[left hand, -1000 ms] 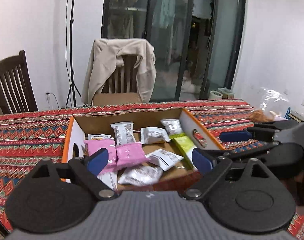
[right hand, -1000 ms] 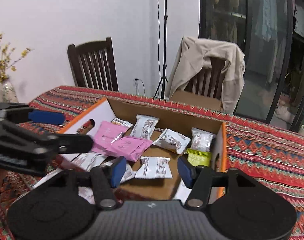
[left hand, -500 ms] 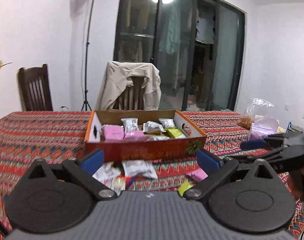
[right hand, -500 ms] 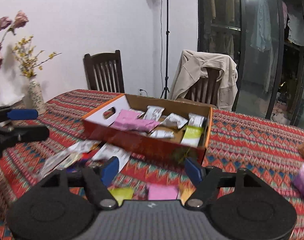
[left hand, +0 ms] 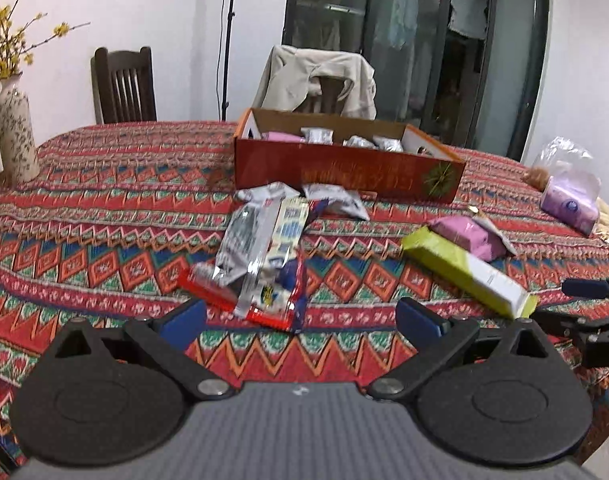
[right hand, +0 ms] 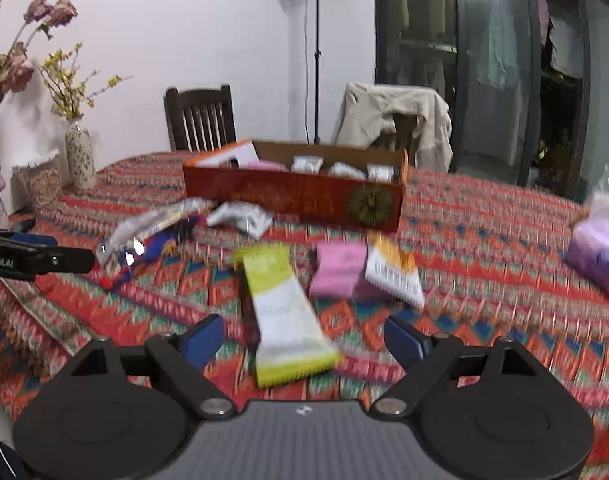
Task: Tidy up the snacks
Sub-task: 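Withdraw both tools from the box back toward the snack pile, then grasp a white packet with the left tool while the right tool grasps a cracker packet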
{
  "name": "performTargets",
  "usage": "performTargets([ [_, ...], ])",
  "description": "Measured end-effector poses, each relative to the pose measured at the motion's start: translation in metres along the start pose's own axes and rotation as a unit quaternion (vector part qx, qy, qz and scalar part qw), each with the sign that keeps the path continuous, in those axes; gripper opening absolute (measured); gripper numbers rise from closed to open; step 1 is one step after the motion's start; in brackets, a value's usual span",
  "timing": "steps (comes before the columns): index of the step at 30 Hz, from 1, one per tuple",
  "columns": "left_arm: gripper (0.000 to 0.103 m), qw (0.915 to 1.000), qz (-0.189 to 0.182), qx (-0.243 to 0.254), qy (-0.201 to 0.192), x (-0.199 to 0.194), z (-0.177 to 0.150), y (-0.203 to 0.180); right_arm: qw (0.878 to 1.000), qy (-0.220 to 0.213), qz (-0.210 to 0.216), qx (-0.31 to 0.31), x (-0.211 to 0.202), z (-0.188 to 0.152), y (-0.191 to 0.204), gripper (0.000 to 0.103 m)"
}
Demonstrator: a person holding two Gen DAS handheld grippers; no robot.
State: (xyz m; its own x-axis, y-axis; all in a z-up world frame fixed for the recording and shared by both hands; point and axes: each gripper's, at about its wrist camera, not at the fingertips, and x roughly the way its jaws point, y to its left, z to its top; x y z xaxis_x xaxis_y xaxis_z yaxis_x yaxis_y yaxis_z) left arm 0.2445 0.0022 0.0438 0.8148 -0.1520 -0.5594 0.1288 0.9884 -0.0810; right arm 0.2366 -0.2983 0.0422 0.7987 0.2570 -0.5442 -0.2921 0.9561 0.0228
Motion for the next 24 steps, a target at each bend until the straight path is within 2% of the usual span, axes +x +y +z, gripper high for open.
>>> performTargets([
  [7, 0.103, 1.0, -0.004, 0.0, -0.003, -0.001, 0.001, 0.001, 1.0, 0.012, 0.0, 0.01, 0.003, -0.011, 0.001, 0.087],
  [16, 0.103, 1.0, -0.006, 0.003, -0.002, 0.011, 0.008, 0.0, 1.0, 0.013, 0.0, 0.015, 0.012, -0.003, -0.001, 0.087],
  [24, 0.103, 1.0, -0.002, -0.008, -0.004, 0.037, 0.031, 0.014, 0.999, 0.011, -0.009, 0.052, 0.034, 0.011, -0.024, 0.085],
])
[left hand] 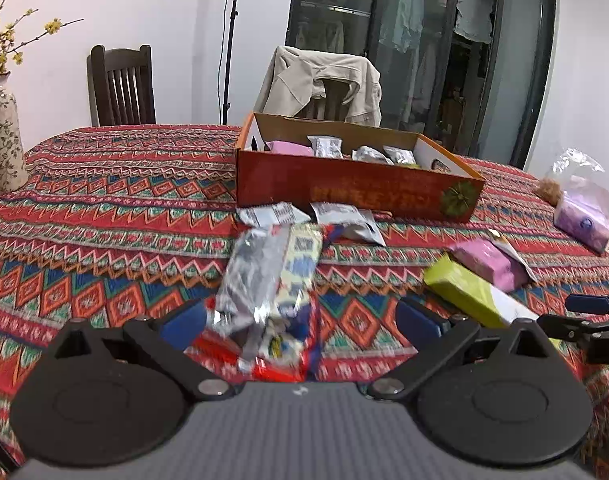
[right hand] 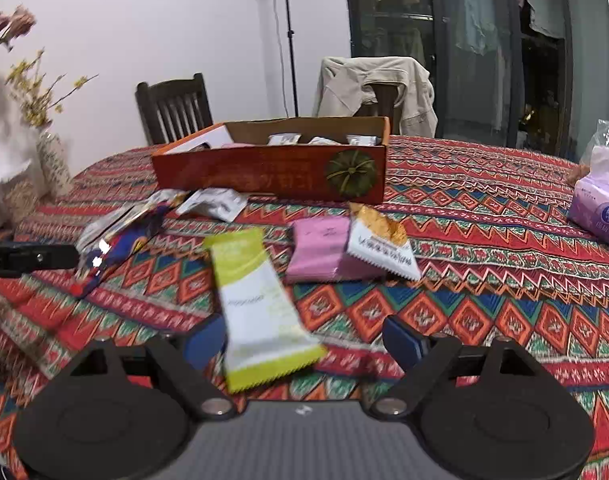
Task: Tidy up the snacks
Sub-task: 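Grasp a white packet with the left tool while the right tool grasps a cracker packet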
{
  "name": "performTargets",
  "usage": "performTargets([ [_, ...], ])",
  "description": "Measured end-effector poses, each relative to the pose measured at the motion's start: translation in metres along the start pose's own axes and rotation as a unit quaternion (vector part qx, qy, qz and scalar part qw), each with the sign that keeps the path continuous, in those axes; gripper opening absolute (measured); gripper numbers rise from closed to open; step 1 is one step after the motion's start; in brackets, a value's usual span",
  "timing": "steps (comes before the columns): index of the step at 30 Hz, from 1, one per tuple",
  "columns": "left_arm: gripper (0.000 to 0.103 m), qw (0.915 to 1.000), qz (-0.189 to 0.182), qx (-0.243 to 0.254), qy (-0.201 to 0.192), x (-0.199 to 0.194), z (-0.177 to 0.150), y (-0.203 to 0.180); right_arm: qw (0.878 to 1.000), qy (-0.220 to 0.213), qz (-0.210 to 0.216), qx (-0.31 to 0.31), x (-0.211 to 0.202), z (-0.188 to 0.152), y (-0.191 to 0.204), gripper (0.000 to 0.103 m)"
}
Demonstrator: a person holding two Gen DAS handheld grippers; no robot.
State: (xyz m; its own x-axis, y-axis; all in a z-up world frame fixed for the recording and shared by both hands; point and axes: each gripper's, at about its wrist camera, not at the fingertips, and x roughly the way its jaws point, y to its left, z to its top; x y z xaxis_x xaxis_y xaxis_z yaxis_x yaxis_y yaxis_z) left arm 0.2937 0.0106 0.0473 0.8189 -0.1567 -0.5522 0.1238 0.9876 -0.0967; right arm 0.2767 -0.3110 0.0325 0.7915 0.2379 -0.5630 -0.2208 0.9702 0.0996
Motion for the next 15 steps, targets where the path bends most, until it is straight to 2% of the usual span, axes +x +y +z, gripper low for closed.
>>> performTargets([
  [3, 0.103, 1.0, 0.008, -0.004, 0.001, 0.018, 0.014, 0.007, 1.0, 0.0, -0.01, 0.008, 0.013, 0.012, -0.013, 0.084],
  [9, 0.101, 0.9997, 0.0, -0.015, 0.018, 0.061, 0.05, 0.019, 0.999, -0.003, -0.007, 0.048, 0.046, 0.042, -0.048, 0.078],
  [15, 0.086, 0.9976, -0.017, -0.033, 0.058, 0.109, 0.079, 0.03, 0.995, 0.009, 0.013, 0.098, 0.08, 0.06, -0.076, 0.072],
])
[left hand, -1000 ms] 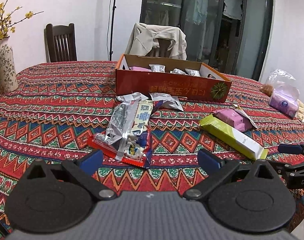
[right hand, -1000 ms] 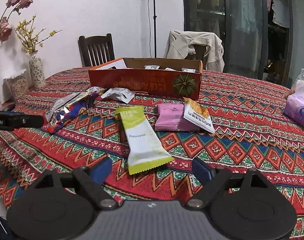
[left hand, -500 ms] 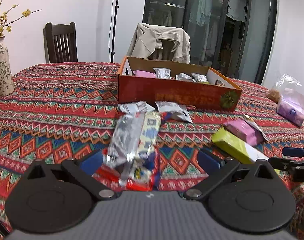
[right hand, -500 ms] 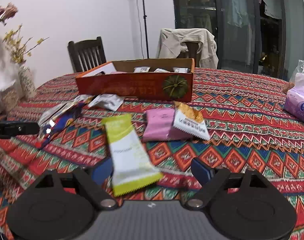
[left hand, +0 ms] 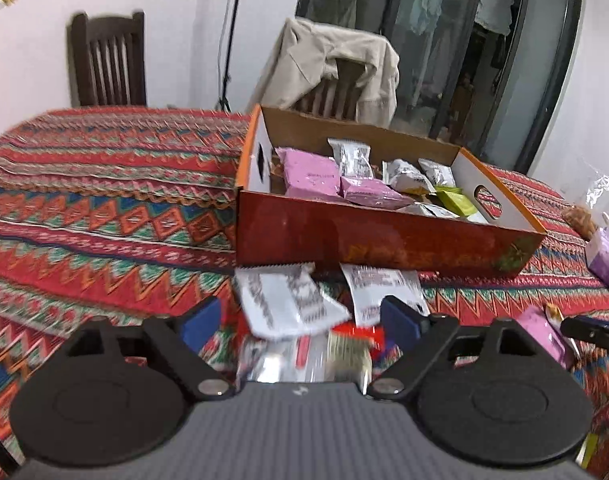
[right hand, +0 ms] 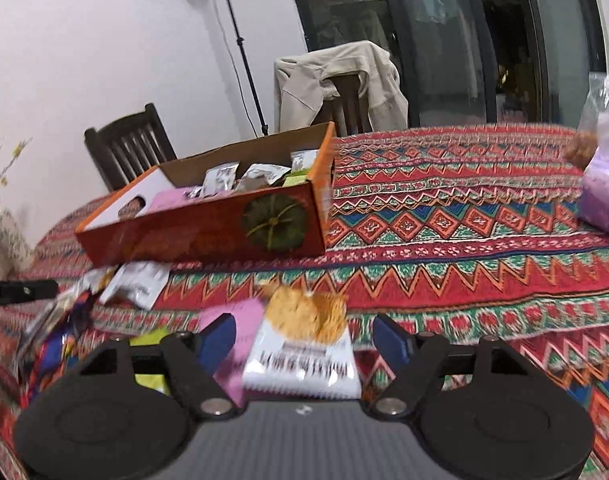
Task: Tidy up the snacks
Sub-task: 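Grasp a white packet with the left tool while the right tool grasps a cracker packet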
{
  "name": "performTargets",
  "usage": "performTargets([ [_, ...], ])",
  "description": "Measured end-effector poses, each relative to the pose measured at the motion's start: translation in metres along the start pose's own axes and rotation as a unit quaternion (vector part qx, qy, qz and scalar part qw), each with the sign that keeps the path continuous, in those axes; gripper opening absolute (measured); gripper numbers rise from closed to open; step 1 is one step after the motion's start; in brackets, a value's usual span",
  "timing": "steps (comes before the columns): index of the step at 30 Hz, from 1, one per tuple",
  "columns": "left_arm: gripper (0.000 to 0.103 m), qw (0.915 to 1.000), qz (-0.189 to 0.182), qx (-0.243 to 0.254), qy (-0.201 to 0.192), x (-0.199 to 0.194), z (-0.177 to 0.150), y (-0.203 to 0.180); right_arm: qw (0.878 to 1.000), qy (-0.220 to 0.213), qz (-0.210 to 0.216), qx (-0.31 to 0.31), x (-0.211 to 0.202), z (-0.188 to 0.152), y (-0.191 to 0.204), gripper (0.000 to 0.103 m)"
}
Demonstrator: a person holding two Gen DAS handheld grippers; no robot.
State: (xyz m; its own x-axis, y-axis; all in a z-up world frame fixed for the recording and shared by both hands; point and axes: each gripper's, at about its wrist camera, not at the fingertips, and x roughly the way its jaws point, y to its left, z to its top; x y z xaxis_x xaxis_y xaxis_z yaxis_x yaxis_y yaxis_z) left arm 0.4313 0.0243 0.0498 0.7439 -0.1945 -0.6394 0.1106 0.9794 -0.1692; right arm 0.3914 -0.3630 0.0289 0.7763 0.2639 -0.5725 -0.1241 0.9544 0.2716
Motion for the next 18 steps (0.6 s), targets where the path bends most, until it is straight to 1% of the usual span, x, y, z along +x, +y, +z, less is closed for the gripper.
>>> performTargets([
  [3, 0.083, 0.9995, -0.004, -0.009, 0.031, 0.027, 0.012, 0.005, 1.0, 0.01, -0.002, 0.006, 0.016, 0.004, -0.004, 0.064],
  [5, 0.078, 0.9985, 0.002, -0.018, 0.052, 0.041, 0.016, 0.008, 1.0, 0.011, -0.003, 0.007, 0.022, 0.007, -0.005, 0.063],
  [7, 0.077, 0.9977, -0.005, -0.024, 0.064, 0.05, 0.016, 0.01, 1.0, 0.011, -0.008, 0.0, 0.026, 0.009, -0.005, 0.062],
  [9, 0.073, 0.9984, 0.005, -0.013, 0.056, 0.052, 0.016, 0.008, 1.0, 0.01, -0.021, -0.005, 0.028, 0.01, -0.005, 0.061],
  [10, 0.064, 0.9984, 0.01, -0.012, 0.054, 0.052, 0.016, 0.008, 0.999, 0.011, -0.029, -0.008, 0.028, 0.011, -0.005, 0.06],
  [11, 0.055, 0.9985, 0.017, -0.013, 0.05, 0.051, 0.016, 0.008, 0.999, 0.011, -0.038, -0.014, 0.029, 0.01, -0.004, 0.056],
  [12, 0.054, 0.9986, 0.02, -0.009, 0.048, 0.051, 0.015, 0.008, 0.999, 0.011, -0.044, -0.02, 0.029, 0.01, -0.004, 0.053],
  [18, 0.044, 0.9992, 0.016, -0.012, 0.035, 0.039, 0.01, 0.008, 0.996, 0.015, -0.068, -0.062, 0.031, 0.007, 0.004, 0.053],
])
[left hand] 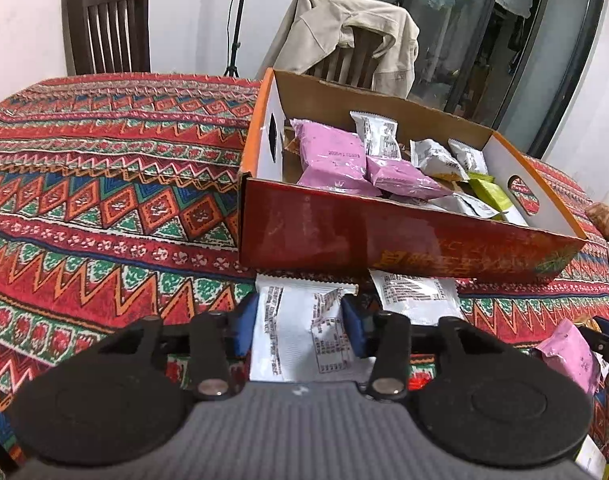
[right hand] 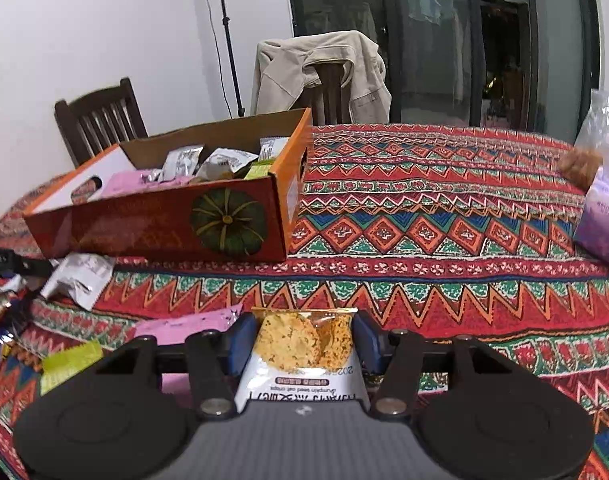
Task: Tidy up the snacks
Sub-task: 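Grasp a white packet with the left tool while the right tool grasps a cracker packet, then carry both packets toward the box and lower them inside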
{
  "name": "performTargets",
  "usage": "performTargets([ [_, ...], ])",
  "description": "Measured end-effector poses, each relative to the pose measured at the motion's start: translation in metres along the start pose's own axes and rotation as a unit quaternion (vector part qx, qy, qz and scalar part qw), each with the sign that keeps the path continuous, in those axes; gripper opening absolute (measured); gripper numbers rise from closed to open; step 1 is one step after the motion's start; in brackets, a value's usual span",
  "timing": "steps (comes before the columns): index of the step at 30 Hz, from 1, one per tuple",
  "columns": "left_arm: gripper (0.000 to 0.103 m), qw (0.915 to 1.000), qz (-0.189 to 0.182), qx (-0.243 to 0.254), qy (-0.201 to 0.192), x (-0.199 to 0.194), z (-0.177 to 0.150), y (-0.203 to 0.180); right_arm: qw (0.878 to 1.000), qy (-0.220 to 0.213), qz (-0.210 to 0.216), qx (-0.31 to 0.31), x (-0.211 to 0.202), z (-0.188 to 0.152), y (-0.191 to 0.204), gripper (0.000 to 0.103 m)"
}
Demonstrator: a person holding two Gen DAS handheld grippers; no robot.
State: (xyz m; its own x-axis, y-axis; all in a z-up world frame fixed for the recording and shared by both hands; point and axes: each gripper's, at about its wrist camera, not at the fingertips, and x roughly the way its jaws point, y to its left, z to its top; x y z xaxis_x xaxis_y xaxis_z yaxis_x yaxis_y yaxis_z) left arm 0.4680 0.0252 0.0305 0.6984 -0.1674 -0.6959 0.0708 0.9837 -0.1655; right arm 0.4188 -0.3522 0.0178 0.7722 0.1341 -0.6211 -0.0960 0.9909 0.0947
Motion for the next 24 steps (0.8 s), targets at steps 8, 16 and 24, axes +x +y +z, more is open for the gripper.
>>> performTargets([
  [8, 0.042, 0.9992, 0.002, 0.003, -0.039, -0.04, -0.009, -0.002, 0.999, 0.001, -0.018, -0.027, -0.002, -0.001, 0.005, 0.045],
  [16, 0.042, 0.9954, -0.001, -0.002, -0.096, -0.105, -0.037, -0.01, 0.999, -0.03, -0.023, -0.032, -0.048, -0.01, 0.014, 0.043],
  [24, 0.042, 0.9938, -0.022, -0.012, -0.108, -0.147, -0.082, -0.025, 0.998, -0.04, -0.003, -0.045, -0.101, -0.034, 0.039, 0.044],
])
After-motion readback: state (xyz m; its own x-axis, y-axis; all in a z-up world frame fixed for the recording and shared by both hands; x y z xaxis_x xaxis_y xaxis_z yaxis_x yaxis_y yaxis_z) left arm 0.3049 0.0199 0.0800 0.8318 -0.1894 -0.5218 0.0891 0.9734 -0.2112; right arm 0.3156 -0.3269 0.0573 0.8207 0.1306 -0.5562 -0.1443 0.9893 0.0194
